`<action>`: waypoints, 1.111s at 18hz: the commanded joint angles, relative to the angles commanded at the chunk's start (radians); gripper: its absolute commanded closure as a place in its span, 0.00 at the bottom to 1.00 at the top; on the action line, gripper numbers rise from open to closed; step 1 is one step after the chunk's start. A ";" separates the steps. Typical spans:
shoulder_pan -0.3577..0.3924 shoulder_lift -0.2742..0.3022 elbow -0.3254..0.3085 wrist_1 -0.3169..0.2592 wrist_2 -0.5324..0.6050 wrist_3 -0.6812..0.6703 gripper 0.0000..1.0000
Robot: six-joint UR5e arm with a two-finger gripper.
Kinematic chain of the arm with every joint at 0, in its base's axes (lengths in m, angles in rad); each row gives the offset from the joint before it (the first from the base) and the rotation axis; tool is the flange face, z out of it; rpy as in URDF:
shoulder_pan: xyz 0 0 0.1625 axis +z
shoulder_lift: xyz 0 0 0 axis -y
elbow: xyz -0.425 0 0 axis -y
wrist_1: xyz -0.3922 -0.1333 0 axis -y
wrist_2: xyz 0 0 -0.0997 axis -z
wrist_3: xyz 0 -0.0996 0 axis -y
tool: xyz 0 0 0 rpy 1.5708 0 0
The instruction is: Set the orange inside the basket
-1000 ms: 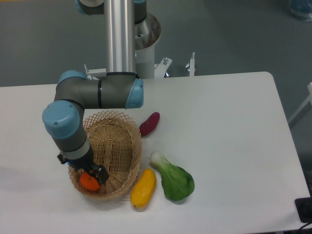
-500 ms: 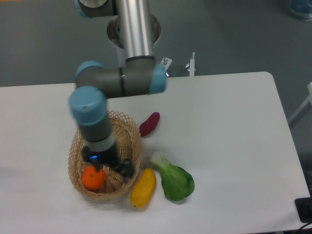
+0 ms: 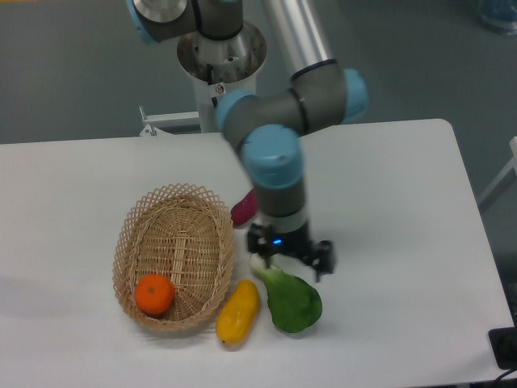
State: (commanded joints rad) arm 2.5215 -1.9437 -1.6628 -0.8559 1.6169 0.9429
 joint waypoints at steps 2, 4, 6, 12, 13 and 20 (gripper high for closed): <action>0.071 0.003 -0.020 -0.008 0.001 0.094 0.00; 0.117 0.003 -0.020 -0.011 0.001 0.167 0.00; 0.167 0.002 -0.015 -0.011 -0.006 0.246 0.00; 0.217 0.003 0.003 -0.044 -0.005 0.359 0.00; 0.217 0.003 0.017 -0.072 -0.005 0.362 0.00; 0.217 -0.003 0.049 -0.112 -0.005 0.366 0.00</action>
State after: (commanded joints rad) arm 2.7382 -1.9466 -1.6138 -0.9679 1.6122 1.3085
